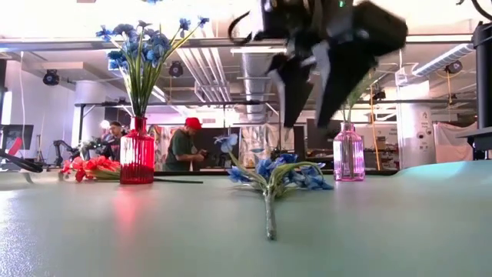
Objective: Sort flowers into vase by color
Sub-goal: Put the blue flower into the red vase
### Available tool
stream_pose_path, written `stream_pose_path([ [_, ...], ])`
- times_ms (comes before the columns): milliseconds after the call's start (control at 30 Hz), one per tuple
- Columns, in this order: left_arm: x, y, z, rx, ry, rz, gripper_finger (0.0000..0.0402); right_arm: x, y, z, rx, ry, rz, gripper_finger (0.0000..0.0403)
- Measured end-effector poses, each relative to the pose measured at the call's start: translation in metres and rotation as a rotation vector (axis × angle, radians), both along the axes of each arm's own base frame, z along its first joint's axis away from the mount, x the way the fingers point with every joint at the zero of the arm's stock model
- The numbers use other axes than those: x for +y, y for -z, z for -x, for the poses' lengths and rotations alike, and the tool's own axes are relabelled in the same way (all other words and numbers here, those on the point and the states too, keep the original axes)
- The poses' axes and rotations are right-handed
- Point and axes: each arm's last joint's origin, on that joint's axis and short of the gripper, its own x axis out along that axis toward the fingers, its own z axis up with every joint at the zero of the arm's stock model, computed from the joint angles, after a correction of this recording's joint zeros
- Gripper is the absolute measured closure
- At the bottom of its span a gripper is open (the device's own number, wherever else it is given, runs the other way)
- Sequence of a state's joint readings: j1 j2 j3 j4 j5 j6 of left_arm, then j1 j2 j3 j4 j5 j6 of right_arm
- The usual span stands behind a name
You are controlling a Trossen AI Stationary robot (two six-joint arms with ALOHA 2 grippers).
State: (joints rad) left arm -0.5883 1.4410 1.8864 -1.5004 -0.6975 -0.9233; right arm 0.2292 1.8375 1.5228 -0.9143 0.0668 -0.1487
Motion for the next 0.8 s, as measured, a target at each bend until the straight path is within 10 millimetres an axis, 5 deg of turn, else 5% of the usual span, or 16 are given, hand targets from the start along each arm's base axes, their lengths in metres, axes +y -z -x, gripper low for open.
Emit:
stream_pose_path([
  [300,0.003,-0.015,0.004,0.002,0.127,-0.092,0.0279,0.001,-0.02,0.02,-0.066,0.949,-0.259,0.0087],
  [567,0.003,-0.017,0.005,0.027,0.197,-0.162,0.0279,0.028,0.016,0.03,-0.012,1.221,-0.264,0.0088],
  [800,0.003,-0.031,0.006,-0.045,0.235,-0.162,0.0279,0.03,0.045,0.009,-0.118,1.387,-0.308,0.0079],
])
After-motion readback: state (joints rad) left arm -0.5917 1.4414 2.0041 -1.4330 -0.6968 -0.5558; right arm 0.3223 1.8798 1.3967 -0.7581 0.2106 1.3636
